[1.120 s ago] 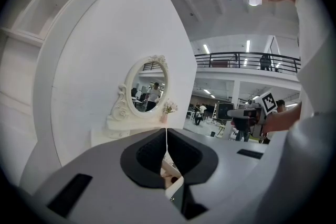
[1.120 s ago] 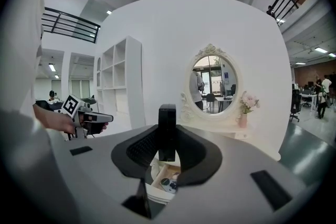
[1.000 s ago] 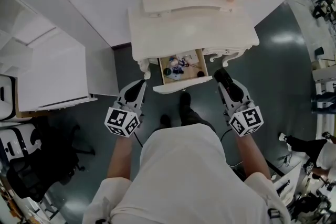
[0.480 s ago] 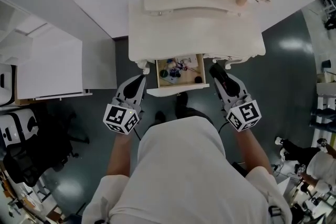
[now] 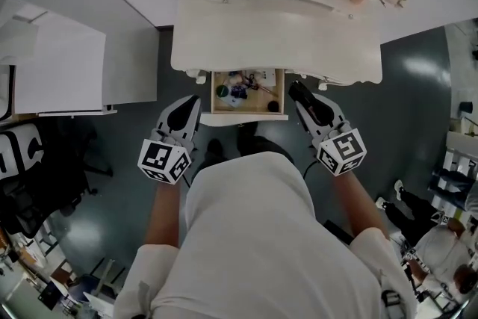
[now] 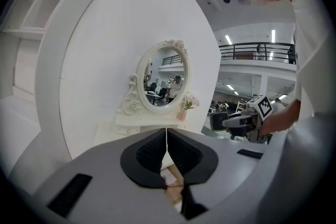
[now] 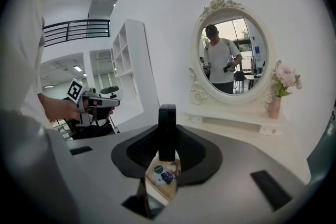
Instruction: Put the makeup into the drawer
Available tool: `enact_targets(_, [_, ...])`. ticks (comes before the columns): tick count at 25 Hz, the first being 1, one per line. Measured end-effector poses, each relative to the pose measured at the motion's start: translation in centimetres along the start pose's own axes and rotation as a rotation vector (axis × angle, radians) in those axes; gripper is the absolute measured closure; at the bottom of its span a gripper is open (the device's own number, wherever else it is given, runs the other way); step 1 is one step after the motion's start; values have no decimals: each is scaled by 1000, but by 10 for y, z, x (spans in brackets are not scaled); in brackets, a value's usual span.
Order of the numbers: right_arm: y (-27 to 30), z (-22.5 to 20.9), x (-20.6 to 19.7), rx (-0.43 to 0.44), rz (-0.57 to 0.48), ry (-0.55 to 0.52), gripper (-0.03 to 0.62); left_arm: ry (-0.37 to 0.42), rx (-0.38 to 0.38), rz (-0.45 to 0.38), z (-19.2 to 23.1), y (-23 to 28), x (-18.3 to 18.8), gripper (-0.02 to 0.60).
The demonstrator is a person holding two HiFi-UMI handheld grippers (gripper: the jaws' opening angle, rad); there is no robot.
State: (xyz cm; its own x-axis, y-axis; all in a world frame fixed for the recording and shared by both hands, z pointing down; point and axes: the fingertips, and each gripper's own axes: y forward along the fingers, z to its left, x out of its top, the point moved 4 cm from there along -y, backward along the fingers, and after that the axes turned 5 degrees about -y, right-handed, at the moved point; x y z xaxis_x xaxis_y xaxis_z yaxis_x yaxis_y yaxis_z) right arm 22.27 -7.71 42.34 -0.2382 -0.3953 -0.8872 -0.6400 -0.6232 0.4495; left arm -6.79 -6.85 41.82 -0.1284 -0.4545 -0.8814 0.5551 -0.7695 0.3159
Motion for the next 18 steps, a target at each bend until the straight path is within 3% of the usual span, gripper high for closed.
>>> enact_targets(9, [31,-18,-29,135,90,2,488,-53,74,35,-8,18,-19,560])
enact_targets(18, [65,-14,-61,257,202,29,488,-77,98,82,-5,29,-30,560])
